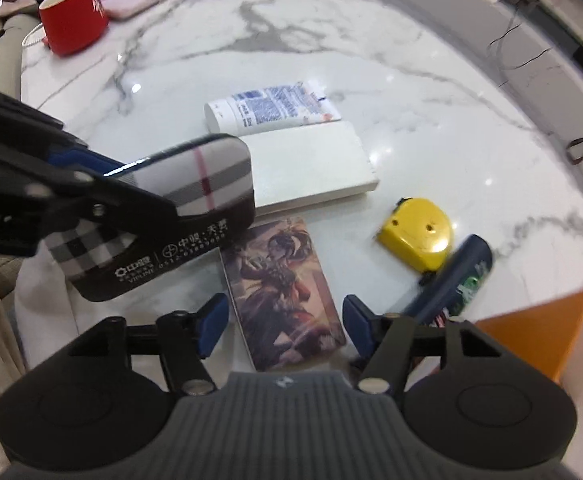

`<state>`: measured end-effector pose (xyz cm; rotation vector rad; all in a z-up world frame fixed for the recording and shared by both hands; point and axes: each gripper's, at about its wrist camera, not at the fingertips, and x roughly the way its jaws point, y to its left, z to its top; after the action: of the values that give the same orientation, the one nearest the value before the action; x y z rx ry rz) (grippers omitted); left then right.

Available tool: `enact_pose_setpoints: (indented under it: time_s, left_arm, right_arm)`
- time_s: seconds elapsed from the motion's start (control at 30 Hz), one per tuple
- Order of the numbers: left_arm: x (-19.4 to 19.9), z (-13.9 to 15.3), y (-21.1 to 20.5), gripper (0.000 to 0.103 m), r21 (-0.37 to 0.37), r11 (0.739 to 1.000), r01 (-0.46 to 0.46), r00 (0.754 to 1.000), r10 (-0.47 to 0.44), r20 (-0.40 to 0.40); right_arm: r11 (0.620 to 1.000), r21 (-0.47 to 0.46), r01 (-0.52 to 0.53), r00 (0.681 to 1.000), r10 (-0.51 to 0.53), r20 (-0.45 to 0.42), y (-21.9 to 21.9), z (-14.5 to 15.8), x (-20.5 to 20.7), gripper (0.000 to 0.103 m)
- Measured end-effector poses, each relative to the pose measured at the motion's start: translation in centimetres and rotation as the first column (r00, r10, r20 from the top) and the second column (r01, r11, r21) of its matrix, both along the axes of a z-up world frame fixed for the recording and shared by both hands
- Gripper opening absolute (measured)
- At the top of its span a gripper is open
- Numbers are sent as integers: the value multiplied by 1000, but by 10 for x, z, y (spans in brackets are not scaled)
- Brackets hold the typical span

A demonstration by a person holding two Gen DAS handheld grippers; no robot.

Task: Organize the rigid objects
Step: 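Grasp the anime-print card box with the right tool while the left tool holds the plaid case, then carry the plaid case and anime card box over the orange box with both tools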

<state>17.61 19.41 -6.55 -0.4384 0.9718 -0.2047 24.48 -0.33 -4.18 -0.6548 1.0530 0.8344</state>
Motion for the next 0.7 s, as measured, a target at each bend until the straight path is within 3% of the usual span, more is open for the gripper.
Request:
enact_pose_setpoints:
  time_s: [0.13, 0.2, 0.37, 0.57, 0.7]
  left_arm:
    - [0, -4, 4, 22, -15, 1000, -9, 1000, 9, -4]
    - [1, -8, 5, 22, -31, 999, -13, 1000, 13, -15]
    - [1, -11, 8, 22, -49, 999, -16, 1000, 15, -21]
    - [0, -12, 5, 22, -28, 1000, -1, 1000, 0, -27]
    - [-1, -12, 6, 22, -35, 999, -3, 1000, 2, -27]
  right_arm:
    - [999, -25, -39, 999, 39, -3, 14, -6, 11, 70]
    - [999, -20, -27, 999, 26, -45, 18, -9, 17, 70]
    - [998, -22, 52, 993, -54, -102, 17, -17, 23, 65]
    - [987, -25, 161, 968, -163, -189, 7, -14, 3, 63]
    - [980, 6, 199, 967, -196, -164, 5, -20, -3, 61]
